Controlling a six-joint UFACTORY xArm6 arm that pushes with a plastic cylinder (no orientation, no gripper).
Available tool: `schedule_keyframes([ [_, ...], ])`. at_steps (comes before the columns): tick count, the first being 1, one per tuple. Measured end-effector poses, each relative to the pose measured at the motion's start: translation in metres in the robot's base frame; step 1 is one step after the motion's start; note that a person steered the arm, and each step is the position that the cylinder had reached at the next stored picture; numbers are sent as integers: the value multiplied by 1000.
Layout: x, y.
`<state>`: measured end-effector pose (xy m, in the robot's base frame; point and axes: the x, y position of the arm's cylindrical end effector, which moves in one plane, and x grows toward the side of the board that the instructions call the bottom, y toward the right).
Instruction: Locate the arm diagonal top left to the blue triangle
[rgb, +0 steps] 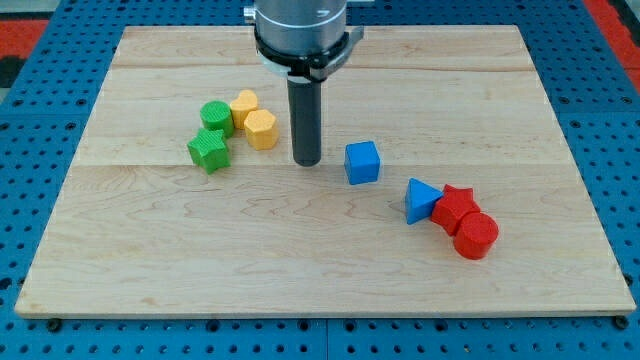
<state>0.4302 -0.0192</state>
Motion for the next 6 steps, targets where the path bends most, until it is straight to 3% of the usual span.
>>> schedule_keyframes([
  [1,-11,29],
  [3,49,112],
  [6,50,79],
])
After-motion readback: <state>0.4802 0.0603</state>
